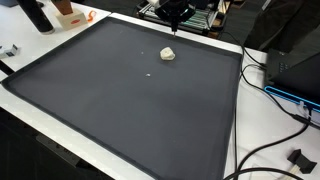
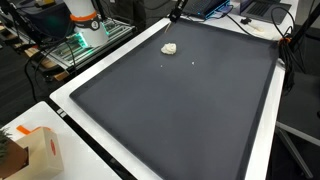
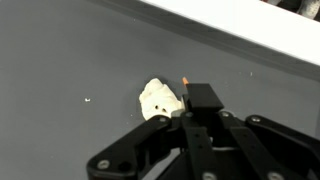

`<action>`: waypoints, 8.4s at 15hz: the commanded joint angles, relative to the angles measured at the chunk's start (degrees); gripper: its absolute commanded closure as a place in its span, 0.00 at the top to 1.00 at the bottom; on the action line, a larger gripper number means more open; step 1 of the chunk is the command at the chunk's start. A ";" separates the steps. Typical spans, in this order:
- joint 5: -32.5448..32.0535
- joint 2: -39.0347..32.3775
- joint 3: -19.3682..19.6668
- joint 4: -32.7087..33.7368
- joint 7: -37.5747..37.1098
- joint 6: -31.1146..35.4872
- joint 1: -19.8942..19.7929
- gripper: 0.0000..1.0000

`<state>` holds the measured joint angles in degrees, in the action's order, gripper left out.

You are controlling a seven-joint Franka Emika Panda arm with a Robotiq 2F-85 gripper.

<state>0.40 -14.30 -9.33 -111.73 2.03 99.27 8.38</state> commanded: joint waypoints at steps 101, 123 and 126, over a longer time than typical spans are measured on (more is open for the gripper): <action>-0.50 15.74 1.23 -16.58 11.37 22.84 -0.41 0.03; 4.24 8.13 1.89 -17.20 19.44 22.53 -2.74 0.03; 4.57 7.45 1.84 -17.19 20.00 22.83 -2.78 0.03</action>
<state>3.75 -6.17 -7.38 -129.00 20.30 122.95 6.06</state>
